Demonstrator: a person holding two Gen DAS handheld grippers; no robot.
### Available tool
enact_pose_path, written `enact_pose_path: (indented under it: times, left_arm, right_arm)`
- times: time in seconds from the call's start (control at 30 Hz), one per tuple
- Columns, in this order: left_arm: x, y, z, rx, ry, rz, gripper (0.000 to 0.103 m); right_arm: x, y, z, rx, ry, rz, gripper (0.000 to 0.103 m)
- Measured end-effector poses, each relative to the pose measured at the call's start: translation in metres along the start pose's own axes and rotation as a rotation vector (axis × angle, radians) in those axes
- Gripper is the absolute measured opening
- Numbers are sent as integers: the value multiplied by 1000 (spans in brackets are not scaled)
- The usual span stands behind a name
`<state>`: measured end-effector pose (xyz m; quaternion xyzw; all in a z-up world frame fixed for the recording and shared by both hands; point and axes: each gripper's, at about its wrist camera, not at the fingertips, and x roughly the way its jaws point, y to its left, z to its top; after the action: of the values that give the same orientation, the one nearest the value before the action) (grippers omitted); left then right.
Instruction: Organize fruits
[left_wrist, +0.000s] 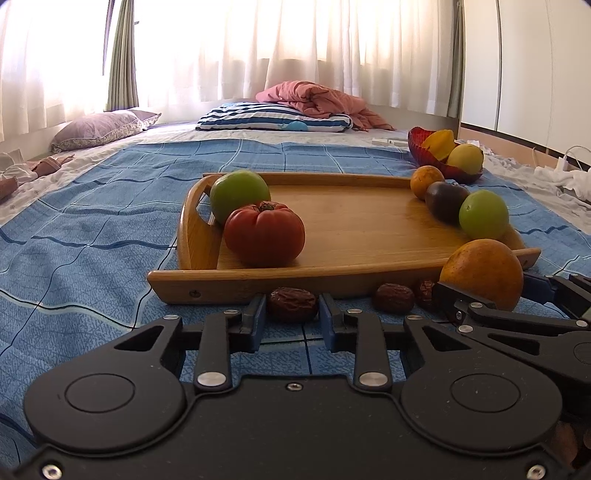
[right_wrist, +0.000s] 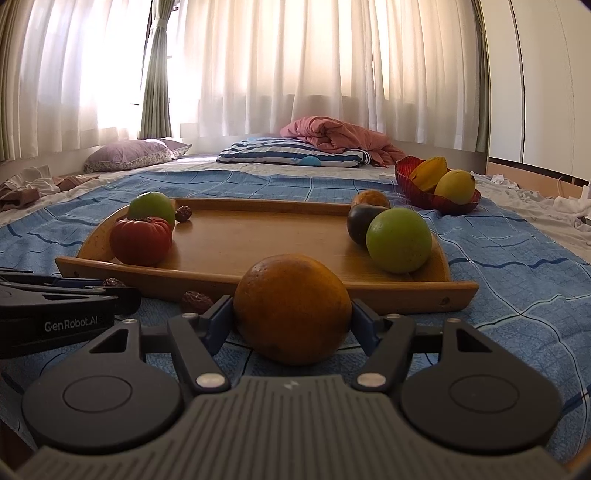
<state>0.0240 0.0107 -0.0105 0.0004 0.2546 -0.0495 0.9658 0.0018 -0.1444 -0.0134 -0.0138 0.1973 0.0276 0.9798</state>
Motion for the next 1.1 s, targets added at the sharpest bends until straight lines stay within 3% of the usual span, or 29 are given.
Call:
enact_pose_path:
  times: [0.7, 1.1]
  left_arm:
    - [-20, -13, 15, 39, -56, -10, 29]
    - [-11, -17, 41, 45, -74, -49, 29]
  right_arm:
    - [-16, -9, 4, 42, -17, 36, 68]
    - [-17, -21, 34, 42, -90, 50, 68]
